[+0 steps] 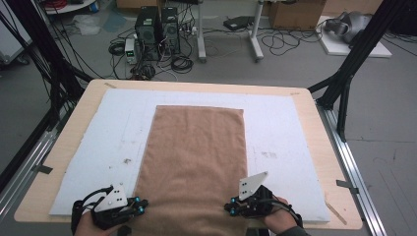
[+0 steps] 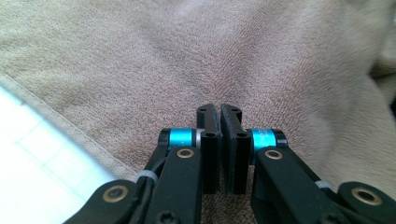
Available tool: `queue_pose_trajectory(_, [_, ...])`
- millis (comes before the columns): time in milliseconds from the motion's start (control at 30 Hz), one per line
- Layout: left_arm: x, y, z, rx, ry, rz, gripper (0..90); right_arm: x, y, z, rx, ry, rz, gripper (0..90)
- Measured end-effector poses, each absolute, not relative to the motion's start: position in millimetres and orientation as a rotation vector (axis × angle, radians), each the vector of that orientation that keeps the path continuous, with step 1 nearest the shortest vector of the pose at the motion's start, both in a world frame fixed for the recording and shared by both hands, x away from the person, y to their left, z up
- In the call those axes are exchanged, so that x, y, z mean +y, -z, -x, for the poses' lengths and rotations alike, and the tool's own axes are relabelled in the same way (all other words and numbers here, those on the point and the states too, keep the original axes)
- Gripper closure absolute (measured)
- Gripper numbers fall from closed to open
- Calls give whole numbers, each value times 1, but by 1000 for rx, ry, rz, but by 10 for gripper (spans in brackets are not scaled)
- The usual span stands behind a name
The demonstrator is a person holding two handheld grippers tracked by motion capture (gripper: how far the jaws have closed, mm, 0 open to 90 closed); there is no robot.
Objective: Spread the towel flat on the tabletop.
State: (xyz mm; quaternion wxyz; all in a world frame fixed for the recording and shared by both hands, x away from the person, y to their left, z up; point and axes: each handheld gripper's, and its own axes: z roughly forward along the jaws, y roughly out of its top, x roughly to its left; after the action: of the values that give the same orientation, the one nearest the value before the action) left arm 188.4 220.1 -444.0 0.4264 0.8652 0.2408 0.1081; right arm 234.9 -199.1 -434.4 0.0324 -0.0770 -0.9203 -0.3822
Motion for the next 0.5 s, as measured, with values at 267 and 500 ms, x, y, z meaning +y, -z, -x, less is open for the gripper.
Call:
queue_pose_trajectory(267, [218, 429, -206, 639, -292, -2084, 632, -212, 425, -252, -2759, 1319, 392, 656])
queue_pose_trajectory(500, [210, 417, -239, 677, -293, -2016, 490, -217, 415, -277, -2768, 1373, 591, 455])
